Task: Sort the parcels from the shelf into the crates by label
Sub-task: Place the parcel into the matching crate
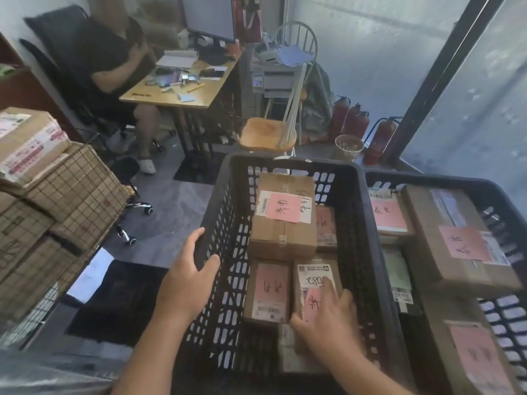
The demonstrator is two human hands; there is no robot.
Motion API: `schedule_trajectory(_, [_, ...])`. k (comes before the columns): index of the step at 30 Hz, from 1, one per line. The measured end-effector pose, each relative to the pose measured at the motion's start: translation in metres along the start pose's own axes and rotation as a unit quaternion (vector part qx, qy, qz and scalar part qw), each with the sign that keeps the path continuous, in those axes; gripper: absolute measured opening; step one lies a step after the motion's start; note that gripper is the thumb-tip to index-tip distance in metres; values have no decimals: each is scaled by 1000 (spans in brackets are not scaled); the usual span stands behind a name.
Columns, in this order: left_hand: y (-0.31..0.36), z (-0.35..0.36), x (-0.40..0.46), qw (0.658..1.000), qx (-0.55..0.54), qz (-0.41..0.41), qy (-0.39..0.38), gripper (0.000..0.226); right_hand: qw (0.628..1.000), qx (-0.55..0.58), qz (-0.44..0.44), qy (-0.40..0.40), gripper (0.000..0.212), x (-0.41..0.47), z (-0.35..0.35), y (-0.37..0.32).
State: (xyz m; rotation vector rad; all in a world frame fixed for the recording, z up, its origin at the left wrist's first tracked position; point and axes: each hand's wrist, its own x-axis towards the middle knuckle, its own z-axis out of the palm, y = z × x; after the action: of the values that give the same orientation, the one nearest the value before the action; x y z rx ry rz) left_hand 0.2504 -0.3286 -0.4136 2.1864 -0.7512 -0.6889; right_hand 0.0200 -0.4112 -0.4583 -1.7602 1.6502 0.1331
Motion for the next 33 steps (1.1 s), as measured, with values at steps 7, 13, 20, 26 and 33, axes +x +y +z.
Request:
schedule_trajectory(7, [3,0,-4,1000,16,6,6,57,998,-47,-31,3,119,-10,-2,12])
schedule_trajectory(13, [7,0,-7,1000,27,3,8,57,990,-127,-61,-10,122,-22,-5,16])
schedule_trajectory(20, [10,-1,-11,999,35,5,7,58,943,-311,-114,-24,128,-38,-16,6])
schedule_trajectory(26, [13,-3,-17,999,38,15,14,59,924,-312,-220,36,107,5,-33,-13])
schedule_trajectory(33, [12,-4,-20,998,50,22,22,59,968,-210,-133,-31,108,37,-25,-17])
